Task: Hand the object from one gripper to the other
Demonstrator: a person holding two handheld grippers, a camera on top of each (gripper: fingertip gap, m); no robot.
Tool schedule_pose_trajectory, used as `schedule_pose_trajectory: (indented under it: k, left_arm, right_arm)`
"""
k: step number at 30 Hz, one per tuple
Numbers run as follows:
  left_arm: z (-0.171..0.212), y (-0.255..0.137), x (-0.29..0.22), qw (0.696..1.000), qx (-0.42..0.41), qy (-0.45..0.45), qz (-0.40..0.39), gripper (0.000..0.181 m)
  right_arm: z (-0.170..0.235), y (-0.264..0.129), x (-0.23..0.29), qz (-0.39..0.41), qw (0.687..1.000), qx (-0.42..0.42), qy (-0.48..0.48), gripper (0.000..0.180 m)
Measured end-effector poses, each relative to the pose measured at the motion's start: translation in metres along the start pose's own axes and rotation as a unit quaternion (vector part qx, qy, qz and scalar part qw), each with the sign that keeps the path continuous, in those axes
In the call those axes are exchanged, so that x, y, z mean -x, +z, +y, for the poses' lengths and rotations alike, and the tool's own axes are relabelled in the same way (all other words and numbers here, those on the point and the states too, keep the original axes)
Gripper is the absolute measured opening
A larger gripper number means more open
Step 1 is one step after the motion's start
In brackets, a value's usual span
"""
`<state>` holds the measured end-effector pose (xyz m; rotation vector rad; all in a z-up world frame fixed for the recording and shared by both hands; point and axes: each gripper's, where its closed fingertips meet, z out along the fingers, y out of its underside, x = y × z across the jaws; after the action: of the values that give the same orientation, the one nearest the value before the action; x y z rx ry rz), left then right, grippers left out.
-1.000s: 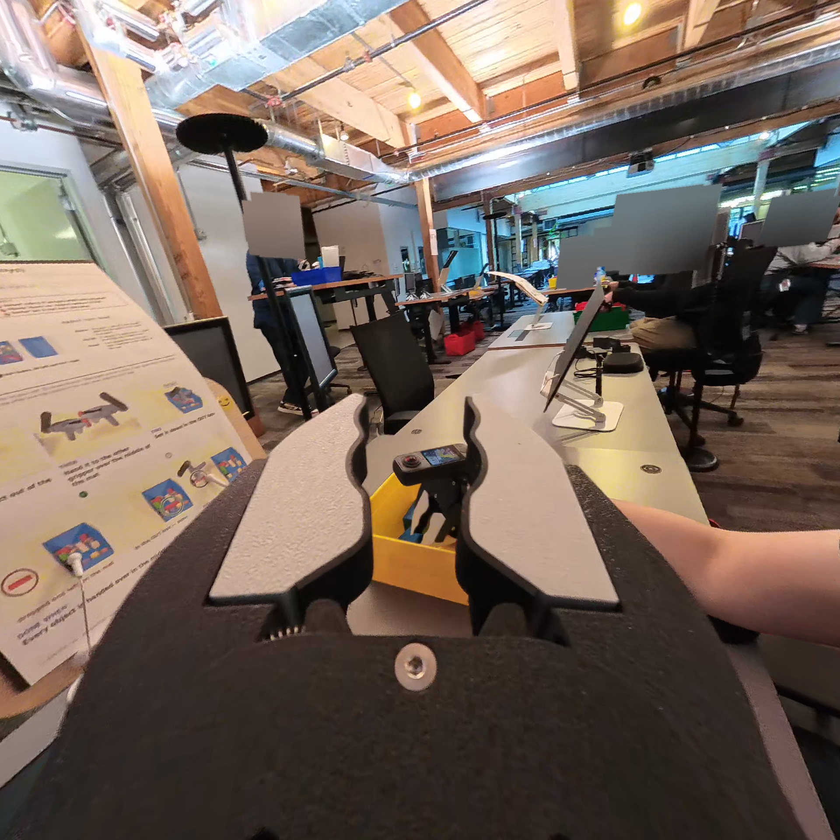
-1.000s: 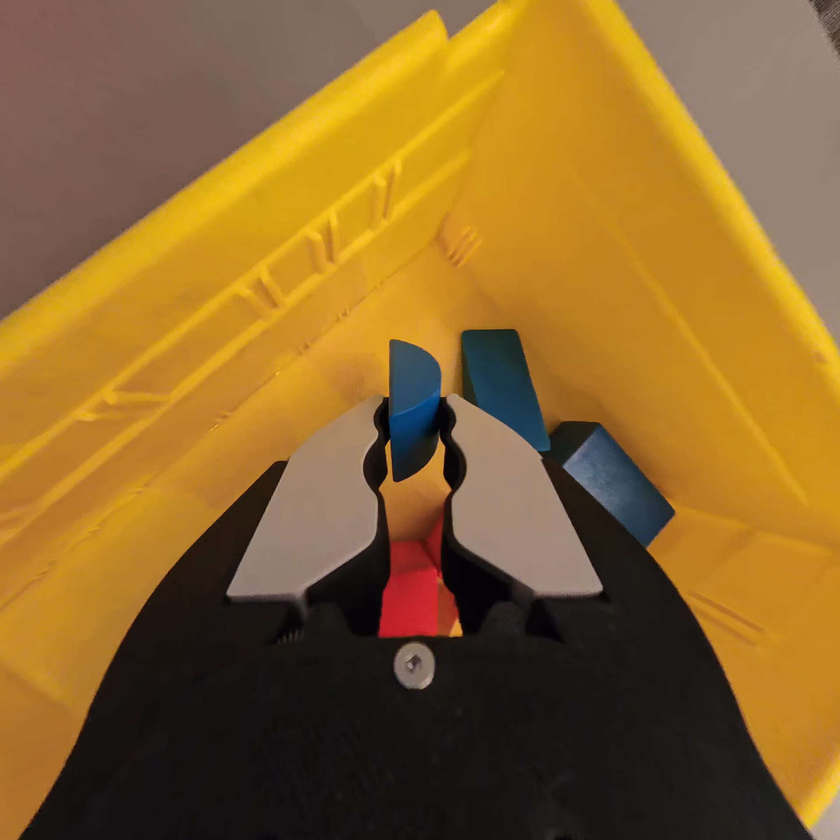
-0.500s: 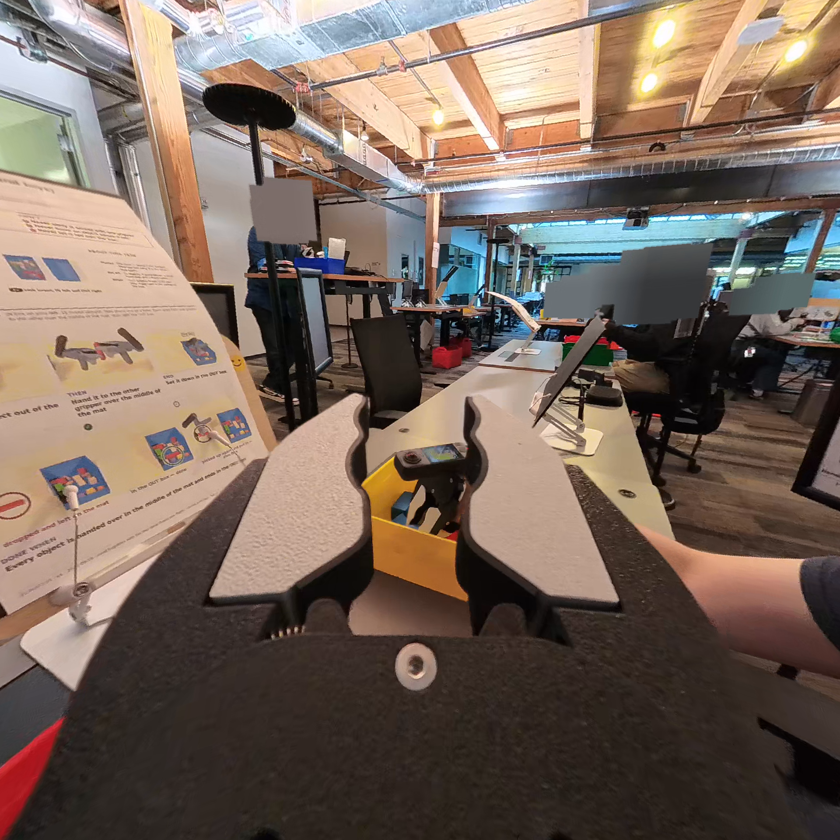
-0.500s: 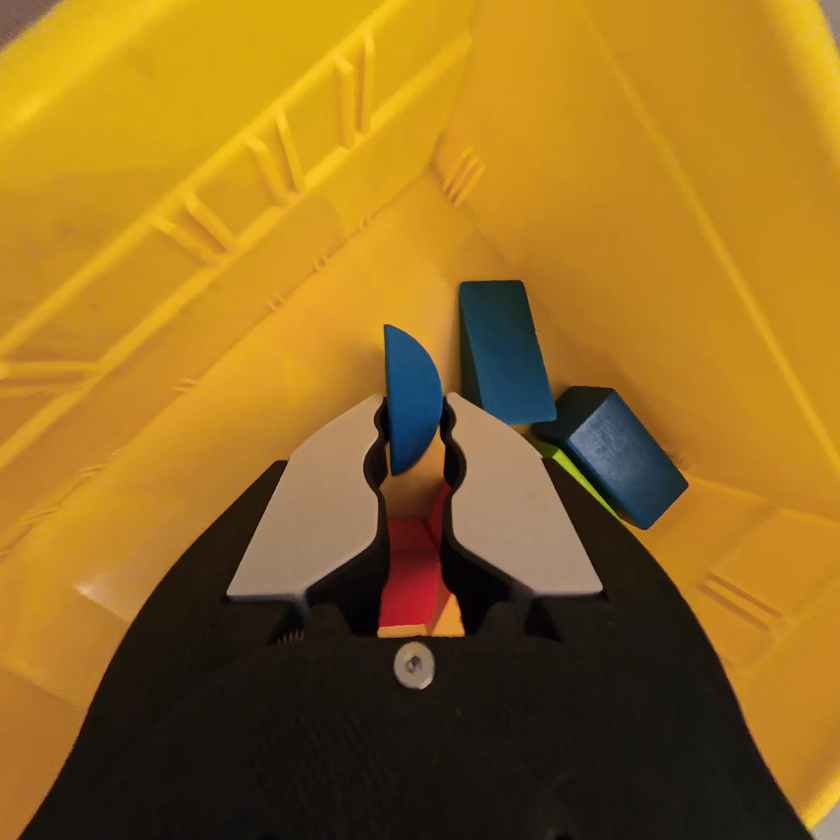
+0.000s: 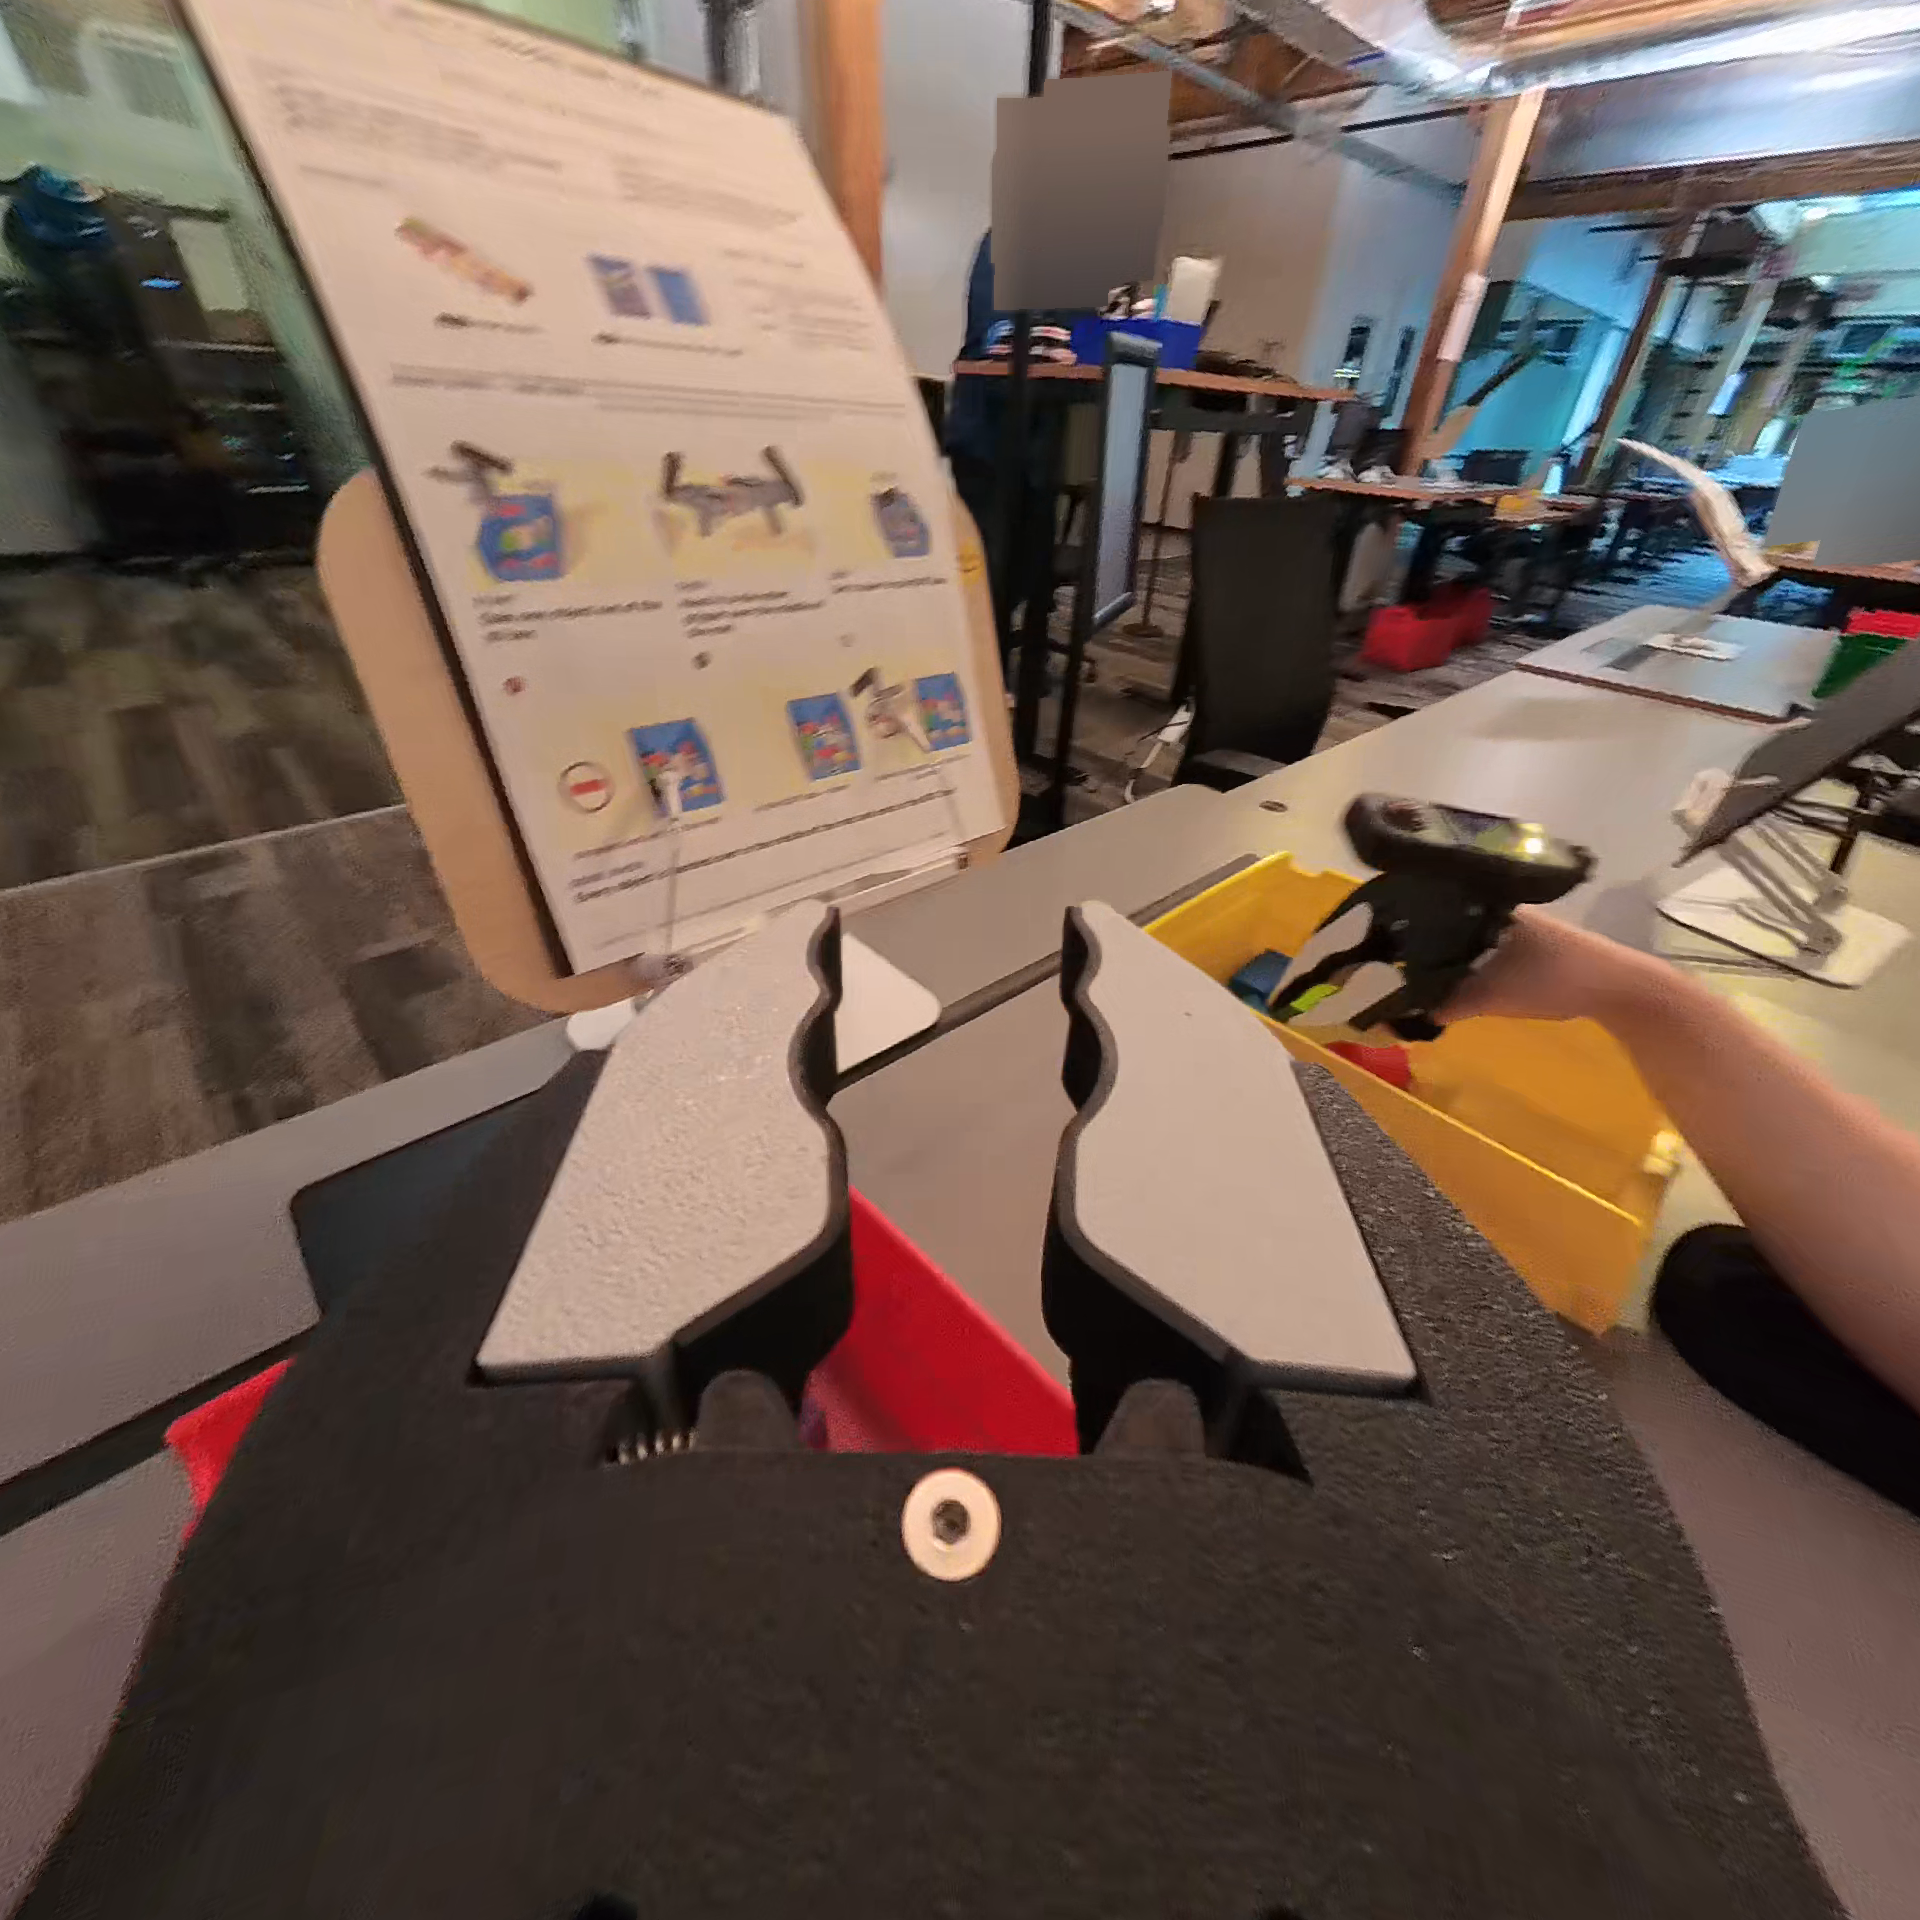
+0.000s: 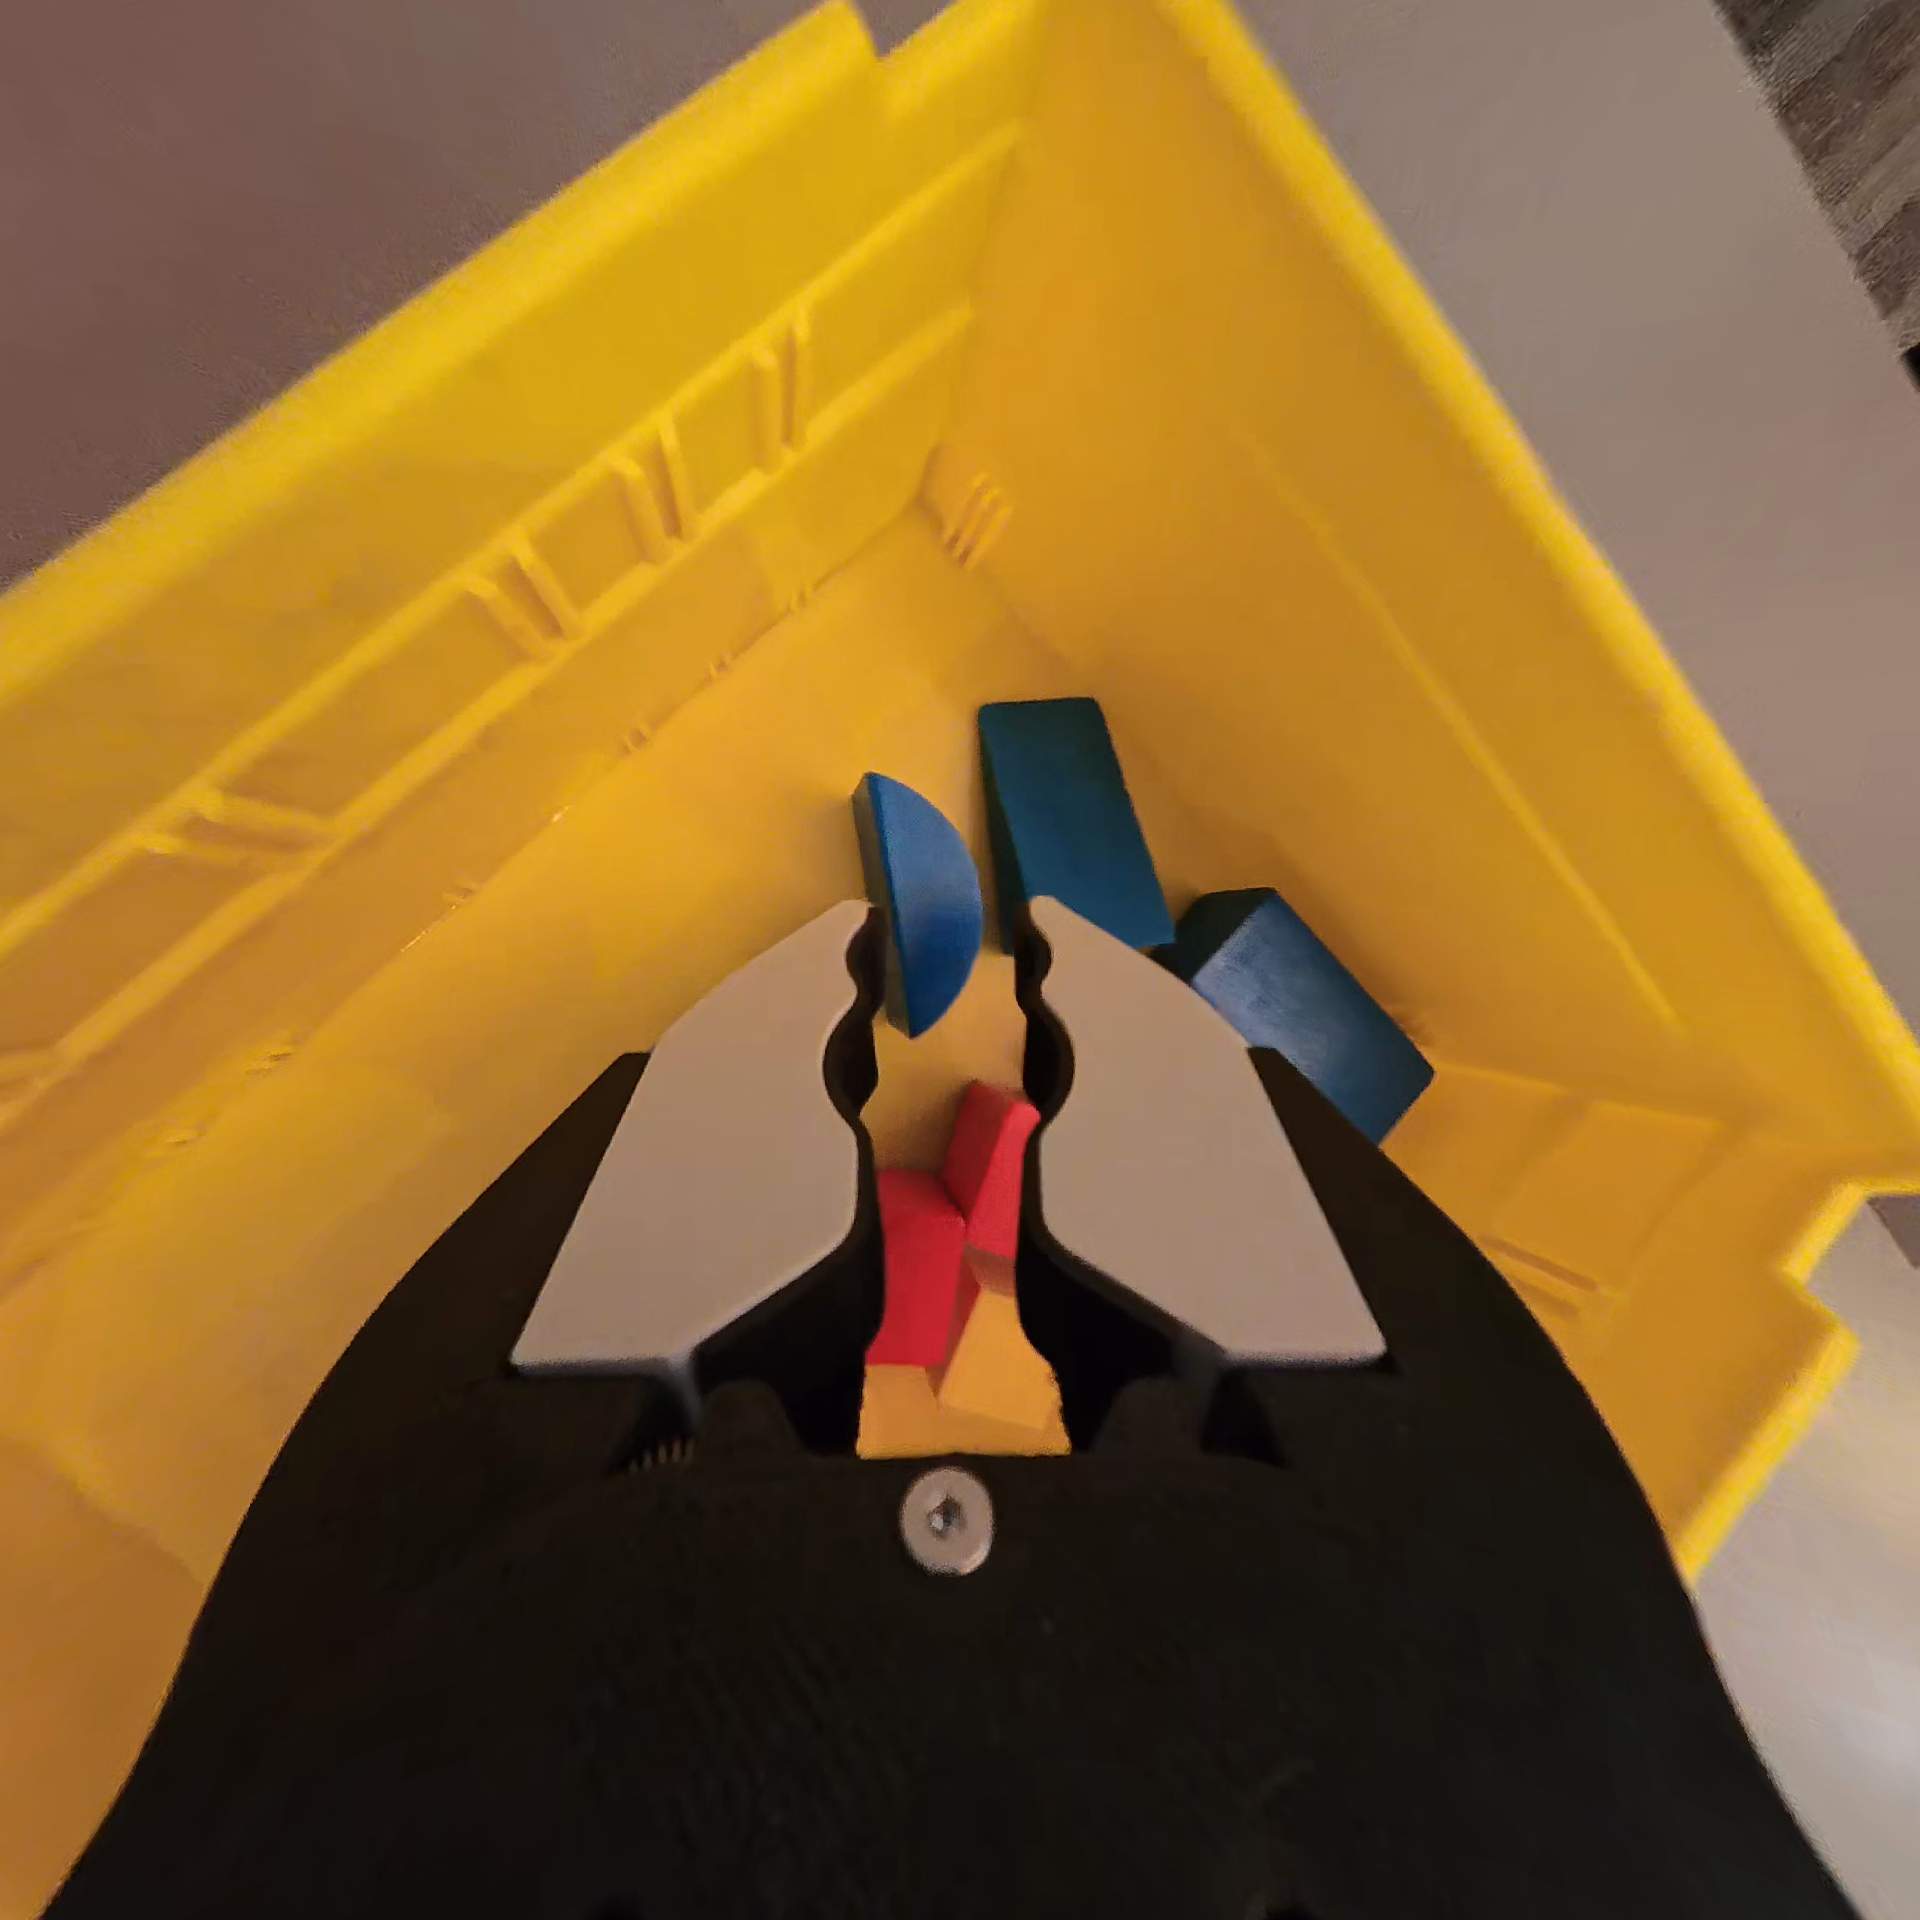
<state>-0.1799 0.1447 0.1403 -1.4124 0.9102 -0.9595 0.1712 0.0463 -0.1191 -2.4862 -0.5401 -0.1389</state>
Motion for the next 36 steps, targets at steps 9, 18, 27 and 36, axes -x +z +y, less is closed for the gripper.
schedule_pose_trajectory:
  k: [9, 18, 27, 36]
  left_arm:
    - [0.090, 0.019, 0.039, 0.970, 0.186, 0.153, -0.018, 0.031]
    - [0.206, 0.041, 0.056, 0.903, 0.375, 0.208, 0.033, 0.040]
    - [0.258, 0.050, 0.063, 0.861, 0.445, 0.236, 0.063, 0.042]
    - [0.284, 0.049, 0.070, 0.843, 0.490, 0.212, 0.061, 0.039]
  right_arm:
    - [-0.007, -0.056, -0.019, 0.025, 0.996, -0.080, 0.017, 0.025]
    - [-0.001, -0.076, -0.023, 0.031, 0.995, -0.098, 0.009, 0.025]
    - [0.000, -0.075, -0.019, 0.017, 0.995, -0.102, 0.005, 0.025]
    - [0.004, -0.069, -0.014, 0.006, 0.996, -0.086, -0.005, 0.025]
